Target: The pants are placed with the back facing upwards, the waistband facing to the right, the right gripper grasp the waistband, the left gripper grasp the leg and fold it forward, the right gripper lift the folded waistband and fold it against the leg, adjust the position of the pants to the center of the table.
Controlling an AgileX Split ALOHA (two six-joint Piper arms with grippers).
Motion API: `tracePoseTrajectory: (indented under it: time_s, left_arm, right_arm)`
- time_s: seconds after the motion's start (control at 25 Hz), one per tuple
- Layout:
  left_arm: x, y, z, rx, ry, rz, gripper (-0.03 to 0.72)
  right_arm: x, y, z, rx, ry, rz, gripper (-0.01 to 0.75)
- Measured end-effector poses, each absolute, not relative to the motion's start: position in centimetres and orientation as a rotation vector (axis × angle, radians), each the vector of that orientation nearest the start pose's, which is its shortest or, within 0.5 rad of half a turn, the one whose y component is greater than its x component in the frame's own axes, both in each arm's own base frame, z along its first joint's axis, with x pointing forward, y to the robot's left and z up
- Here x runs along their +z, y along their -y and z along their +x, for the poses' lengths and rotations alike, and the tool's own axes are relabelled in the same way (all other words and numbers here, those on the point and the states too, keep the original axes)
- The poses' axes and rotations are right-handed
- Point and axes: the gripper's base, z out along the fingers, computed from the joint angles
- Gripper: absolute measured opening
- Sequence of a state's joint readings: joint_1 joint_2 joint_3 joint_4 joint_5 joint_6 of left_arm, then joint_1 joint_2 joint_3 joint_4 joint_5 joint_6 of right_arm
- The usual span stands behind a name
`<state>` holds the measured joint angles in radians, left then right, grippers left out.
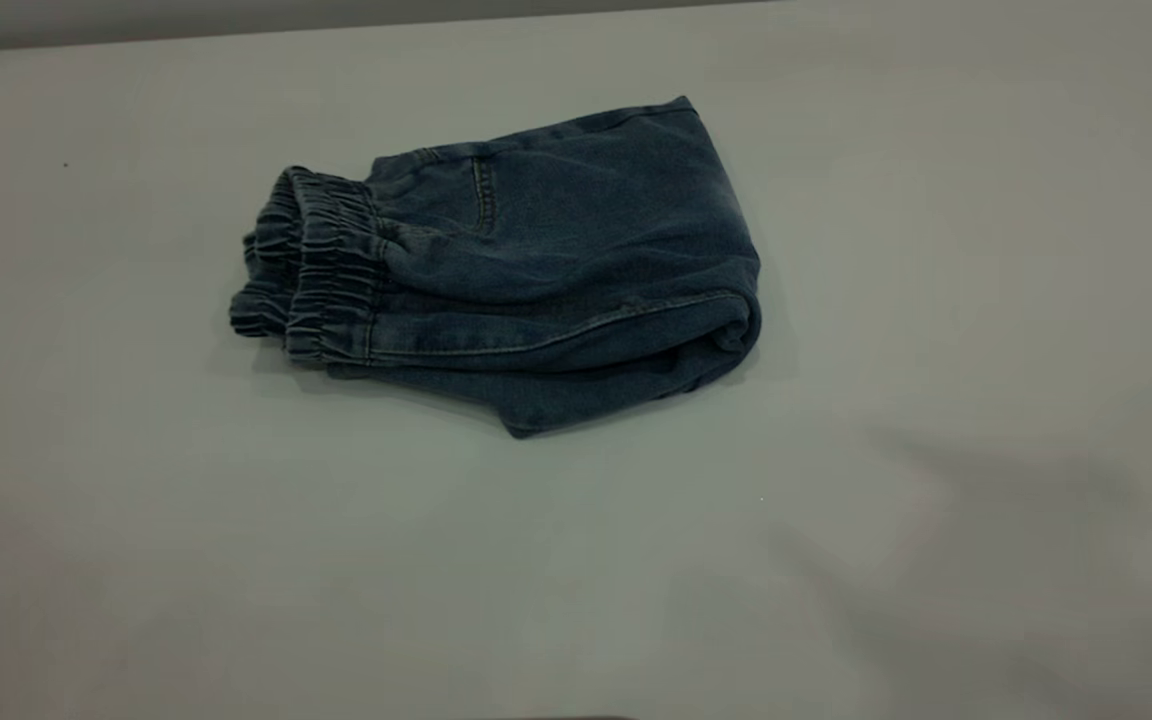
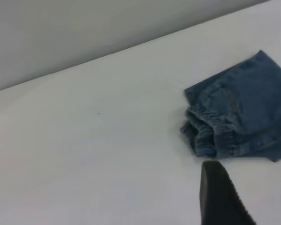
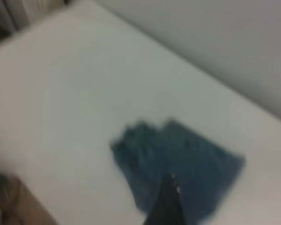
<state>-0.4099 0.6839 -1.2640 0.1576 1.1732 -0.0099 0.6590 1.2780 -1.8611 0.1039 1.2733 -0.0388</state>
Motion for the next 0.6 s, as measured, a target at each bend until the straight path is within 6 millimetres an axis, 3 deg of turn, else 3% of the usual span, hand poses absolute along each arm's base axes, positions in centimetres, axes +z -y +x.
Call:
tracePoseTrajectory:
  time_s: [0.28, 0.6]
  left_arm:
    - [39.5, 1.2, 5.2, -0.103, -2.157, 0.417, 0.307]
    - [32.4, 1.6, 4.5, -0.178, -2.337, 0.396, 0.307]
  right_arm:
    - [45.4, -8.3, 9.8, 0.405, -2.218, -0.768, 0.52]
    - [34.4, -4.4, 4.9, 0.391, -2.368, -0.72, 0.506]
